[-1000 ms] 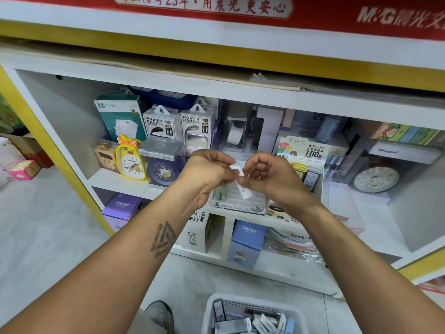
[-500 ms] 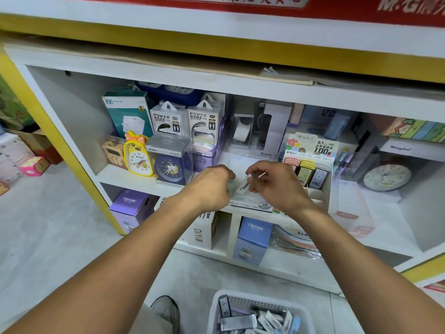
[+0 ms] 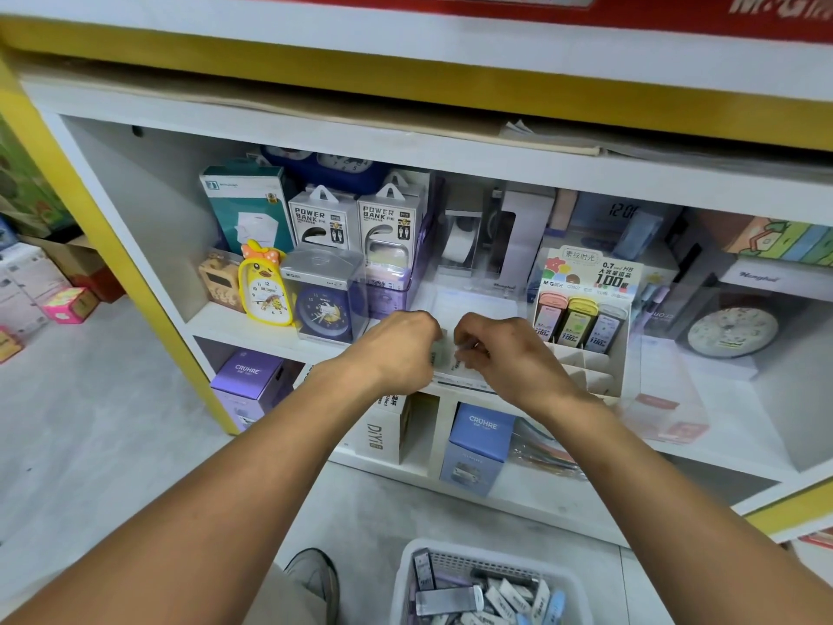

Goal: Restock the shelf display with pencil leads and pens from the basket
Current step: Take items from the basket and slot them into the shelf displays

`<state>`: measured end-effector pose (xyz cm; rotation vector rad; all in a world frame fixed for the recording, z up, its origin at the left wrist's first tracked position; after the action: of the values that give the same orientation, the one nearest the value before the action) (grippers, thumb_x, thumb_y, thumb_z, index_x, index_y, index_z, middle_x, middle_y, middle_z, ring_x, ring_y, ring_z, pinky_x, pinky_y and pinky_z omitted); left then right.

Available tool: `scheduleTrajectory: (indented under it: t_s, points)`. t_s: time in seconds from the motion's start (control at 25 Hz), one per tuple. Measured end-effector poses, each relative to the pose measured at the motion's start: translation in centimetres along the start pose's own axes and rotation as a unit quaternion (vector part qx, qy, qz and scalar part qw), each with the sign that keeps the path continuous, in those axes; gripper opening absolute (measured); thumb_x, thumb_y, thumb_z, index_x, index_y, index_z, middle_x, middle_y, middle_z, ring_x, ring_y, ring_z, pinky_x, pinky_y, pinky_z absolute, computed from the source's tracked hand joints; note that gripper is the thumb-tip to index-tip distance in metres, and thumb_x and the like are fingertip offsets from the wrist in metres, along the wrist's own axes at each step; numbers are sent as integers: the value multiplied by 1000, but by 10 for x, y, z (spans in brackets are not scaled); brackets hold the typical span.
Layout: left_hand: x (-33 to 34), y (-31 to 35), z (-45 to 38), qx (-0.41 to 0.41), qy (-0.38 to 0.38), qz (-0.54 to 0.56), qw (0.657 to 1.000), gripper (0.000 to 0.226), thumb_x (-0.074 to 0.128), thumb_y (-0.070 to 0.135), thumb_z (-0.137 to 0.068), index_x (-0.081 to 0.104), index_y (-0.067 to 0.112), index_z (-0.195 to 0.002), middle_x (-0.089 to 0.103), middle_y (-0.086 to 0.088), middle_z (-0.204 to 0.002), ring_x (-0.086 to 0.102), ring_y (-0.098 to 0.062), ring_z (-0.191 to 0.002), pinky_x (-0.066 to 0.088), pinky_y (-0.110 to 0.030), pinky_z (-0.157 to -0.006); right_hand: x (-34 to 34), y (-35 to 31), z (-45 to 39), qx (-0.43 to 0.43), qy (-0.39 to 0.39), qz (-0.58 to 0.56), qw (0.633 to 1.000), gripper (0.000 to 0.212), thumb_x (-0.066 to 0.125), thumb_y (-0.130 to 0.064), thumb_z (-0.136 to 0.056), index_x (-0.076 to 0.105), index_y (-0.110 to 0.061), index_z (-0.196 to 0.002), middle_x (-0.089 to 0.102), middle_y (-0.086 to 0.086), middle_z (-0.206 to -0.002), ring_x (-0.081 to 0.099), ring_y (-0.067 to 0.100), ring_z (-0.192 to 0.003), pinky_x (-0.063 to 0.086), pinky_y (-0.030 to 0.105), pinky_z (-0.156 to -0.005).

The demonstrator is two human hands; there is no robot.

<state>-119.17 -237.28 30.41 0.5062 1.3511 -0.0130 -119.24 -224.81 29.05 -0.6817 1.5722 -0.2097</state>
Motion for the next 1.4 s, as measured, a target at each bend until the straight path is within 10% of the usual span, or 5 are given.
scheduleTrajectory:
  t_s: [0.28, 0.44, 0.92, 1.2, 1.4]
  points:
    - [0, 0, 1, 0, 2, -4, 1000, 61, 50, -1, -80, 53, 18, -138, 57, -8, -135, 56, -29, -120, 53, -37, -90, -5, 13, 8, 61, -55, 120, 989, 16, 66, -40, -92, 63, -25, -98, 66, -2, -94, 61, 21, -85, 53, 35, -75]
    - [2, 1, 1, 0, -17, 0, 1000, 68, 49, -2, -80, 46, 20, -144, 52, -6, -143, 53, -26, -127, 51, -35, -96, 19, 22, 20, 74, -151, 213, 962, 4, 61, -11, -92, 62, -15, -90, 61, 7, -95, 59, 26, -83, 52, 33, -72]
    - [-5, 29, 24, 29, 58, 10, 998, 46, 52, 2, -82, 64, 16, -124, 60, -5, -129, 59, -25, -115, 51, -33, -92, -3, -15, 56, 1, -59, 203, 977, 15, 51, -11, -89, 65, -17, -86, 67, 11, -97, 62, 32, -90, 54, 39, -78]
    - [140, 76, 69, 82, -275, -70, 955, 32, 56, 5, -87, 65, 7, -117, 68, -6, -90, 71, -21, -77, 60, -33, -67, 81, 31, 164, 71, -351, 239, 903, 25, 58, -16, -89, 71, -15, -110, 71, 6, -109, 65, 25, -101, 55, 40, -89]
    - [248, 78, 82, 78, -305, -98, 944, 9, 61, 7, -84, 61, 4, -76, 64, -19, -77, 65, -28, -64, 57, -37, -60, 154, 107, 237, 201, -366, 147, 897, 28, 55, -10, -90, 70, -5, -113, 72, 14, -102, 70, 26, -82, 59, 34, -76]
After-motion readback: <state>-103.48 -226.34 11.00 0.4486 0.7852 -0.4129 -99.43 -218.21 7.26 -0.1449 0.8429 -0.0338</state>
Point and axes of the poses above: each hand's wrist, its own z-axis away from the middle knuckle, its own x-axis out of the palm, y = z × x, the point moved 9 cm from there along -z, towards the middle knuckle
